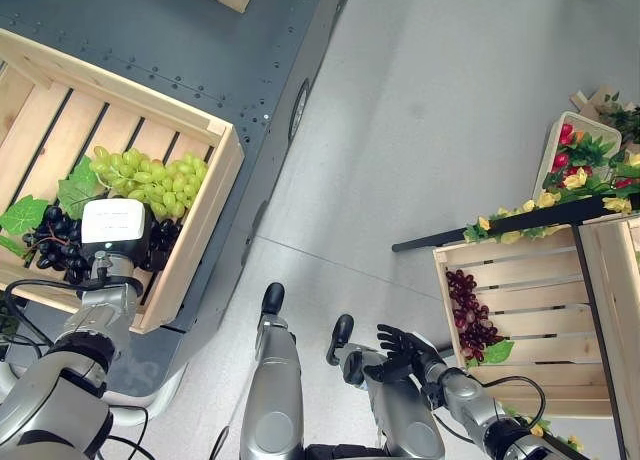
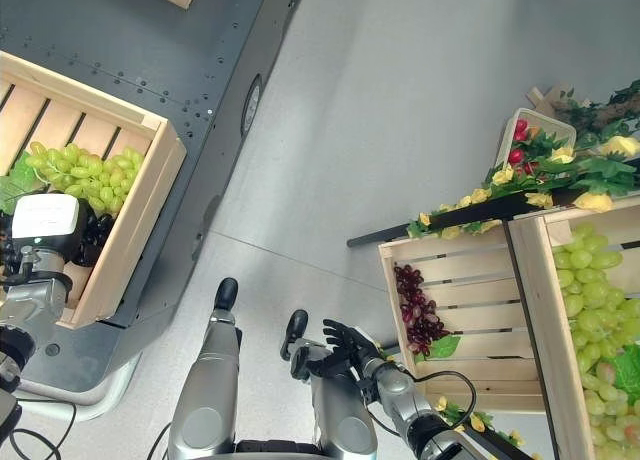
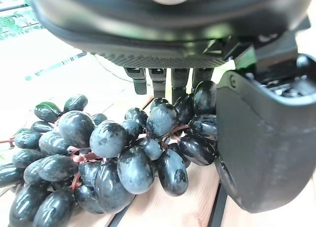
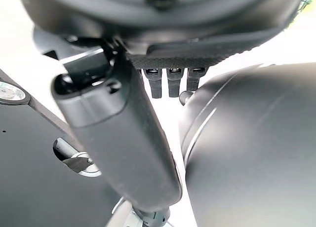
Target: Pick up the fruits from the basket on one side to the basket on the other side
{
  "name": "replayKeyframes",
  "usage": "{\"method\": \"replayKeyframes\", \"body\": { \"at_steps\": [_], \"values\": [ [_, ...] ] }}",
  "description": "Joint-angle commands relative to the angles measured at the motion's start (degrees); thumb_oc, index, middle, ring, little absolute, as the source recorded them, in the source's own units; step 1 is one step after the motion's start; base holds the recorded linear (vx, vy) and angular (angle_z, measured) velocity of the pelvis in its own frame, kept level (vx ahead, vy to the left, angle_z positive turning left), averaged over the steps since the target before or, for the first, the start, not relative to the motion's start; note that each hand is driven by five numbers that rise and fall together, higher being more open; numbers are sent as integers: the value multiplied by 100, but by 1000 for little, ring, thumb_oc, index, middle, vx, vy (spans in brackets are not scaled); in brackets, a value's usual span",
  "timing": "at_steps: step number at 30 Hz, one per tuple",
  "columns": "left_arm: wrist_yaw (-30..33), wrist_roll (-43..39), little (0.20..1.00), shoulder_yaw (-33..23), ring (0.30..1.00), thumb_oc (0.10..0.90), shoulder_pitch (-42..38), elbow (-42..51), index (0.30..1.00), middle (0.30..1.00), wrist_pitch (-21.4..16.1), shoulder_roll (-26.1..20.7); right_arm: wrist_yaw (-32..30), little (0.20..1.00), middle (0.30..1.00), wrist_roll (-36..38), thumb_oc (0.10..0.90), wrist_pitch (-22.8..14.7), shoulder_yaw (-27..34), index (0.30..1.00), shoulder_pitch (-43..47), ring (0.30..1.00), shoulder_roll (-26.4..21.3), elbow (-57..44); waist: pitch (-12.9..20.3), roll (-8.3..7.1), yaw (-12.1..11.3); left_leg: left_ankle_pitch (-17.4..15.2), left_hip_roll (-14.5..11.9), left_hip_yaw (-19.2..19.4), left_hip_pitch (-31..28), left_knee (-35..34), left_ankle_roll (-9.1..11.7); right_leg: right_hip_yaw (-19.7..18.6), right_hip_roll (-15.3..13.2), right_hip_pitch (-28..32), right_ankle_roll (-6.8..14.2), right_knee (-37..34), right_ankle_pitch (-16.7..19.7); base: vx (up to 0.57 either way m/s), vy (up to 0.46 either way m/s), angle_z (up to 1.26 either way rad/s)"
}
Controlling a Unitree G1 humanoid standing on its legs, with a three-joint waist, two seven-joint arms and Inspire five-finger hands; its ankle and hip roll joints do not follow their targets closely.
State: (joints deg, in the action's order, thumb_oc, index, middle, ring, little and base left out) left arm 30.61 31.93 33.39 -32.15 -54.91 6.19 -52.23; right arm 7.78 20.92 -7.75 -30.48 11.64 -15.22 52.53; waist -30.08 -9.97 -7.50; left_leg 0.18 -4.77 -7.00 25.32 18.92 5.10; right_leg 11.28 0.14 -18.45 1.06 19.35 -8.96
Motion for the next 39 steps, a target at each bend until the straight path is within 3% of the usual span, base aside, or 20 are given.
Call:
{"method": "replayKeyframes", "body": {
  "at_steps": [1, 11, 15, 19, 23, 26, 29, 31, 33, 35, 39],
  "values": [
    [-116, -80, 300, -268, 300, 400, -477, -769, 300, 300, 713, -80, -63, 900, 900, 258, 800, -61, -182, 900, -235, 900, -382, -215, 29, -47, 114, 175, 627, 301, 567, -58, -578, 129, 231, 174, -226, -439, 428, 0, 0, 0],
    [28, -303, 300, -331, 300, 400, -545, -757, 300, 300, 527, -92, -74, 900, 900, 241, 800, -31, -138, 900, -230, 900, -426, -305, 29, -49, 142, 179, 645, 286, 486, -93, -591, 87, 208, 176, -215, -446, 460, 0, 0, 0],
    [315, -757, 300, -497, 300, 400, -526, -692, 300, 300, 193, -125, -107, 900, 900, 211, 800, -36, -144, 900, -234, 900, -396, -314, 29, -47, 111, 176, 658, 262, 382, -152, -603, 88, 194, 220, -210, -454, 460, 0, 0, 0],
    [1132, -1873, 300, -1206, 300, 400, -313, -470, 300, 300, -437, -68, -161, 900, 900, 248, 800, -92, -109, 900, -334, 900, -331, -332, 32, -75, 27, 180, 682, 205, 167, -273, -595, 130, 169, 414, -193, -560, 464, 8, -52, 2],
    [1816, -2079, 300, -2171, 300, 400, 176, -64, 300, 300, -1222, 33, -275, 900, 900, 274, 800, -108, -44, 900, -533, 900, -191, -407, 207, -113, -100, 168, 743, 94, -100, -502, -598, 208, 136, 641, -174, -750, 467, 28, -89, 8],
    [2011, -2127, 300, -2484, 300, 400, 503, 235, 300, 300, -1441, 159, -290, 900, 900, 276, 800, -95, 9, 900, -617, 900, -144, -411, 314, -107, -160, 207, 761, 32, -223, -638, -571, 239, 130, 771, -168, -866, 484, 42, -66, 6],
    [2247, -2537, 300, -2976, 300, 400, 1000, 785, 300, 300, -1851, 552, -319, 900, 900, 235, 800, -87, 110, 900, -738, 900, -52, -395, 501, -90, -255, 245, 786, -34, -494, -910, -552, 282, 116, 1009, -149, -1067, 491, 41, -47, 6],
    [2336, -2883, 300, -3258, 300, 400, 1386, 1184, 300, 300, -2335, 906, -385, 900, 900, 200, 800, -55, 207, 900, -857, 900, 16, -391, 669, -50, -300, 256, 828, -112, -667, -1029, -547, 293, 96, 1171, -150, -1178, 486, 61, -19, 7],
    [2280, -3285, 300, -3431, 300, 400, 1688, 1522, 300, 300, -2693, 1188, -383, 900, 900, 146, 800, -18, 293, 900, -955, 900, 33, -409, 784, -19, -329, 266, 867, -167, -780, -1098, -540, 284, 83, 1297, -153, -1277, 491, 74, 2, 16],
    [1760, -4220, 300, -3744, 300, 400, 2046, 1896, 300, 300, -3238, 1587, -388, 900, 900, 89, 800, 38, 404, 900, -1064, 900, 63, -432, 898, 23, -378, 273, 897, -223, -947, -1205, -528, 285, 57, 1454, -151, -1380, 491, 103, 22, 11],
    [913, -5547, 300, -4029, 300, 400, 2450, 2478, 300, 300, -3690, 2262, -384, 900, 900, -20, 800, 159, 565, 900, -1154, 900, 118, -407, 1151, 122, -411, 443, 914, -337, -1156, -1550, -474, 305, 33, 1650, -137, -1618, 567, 78, 30, 8]
  ]
}}
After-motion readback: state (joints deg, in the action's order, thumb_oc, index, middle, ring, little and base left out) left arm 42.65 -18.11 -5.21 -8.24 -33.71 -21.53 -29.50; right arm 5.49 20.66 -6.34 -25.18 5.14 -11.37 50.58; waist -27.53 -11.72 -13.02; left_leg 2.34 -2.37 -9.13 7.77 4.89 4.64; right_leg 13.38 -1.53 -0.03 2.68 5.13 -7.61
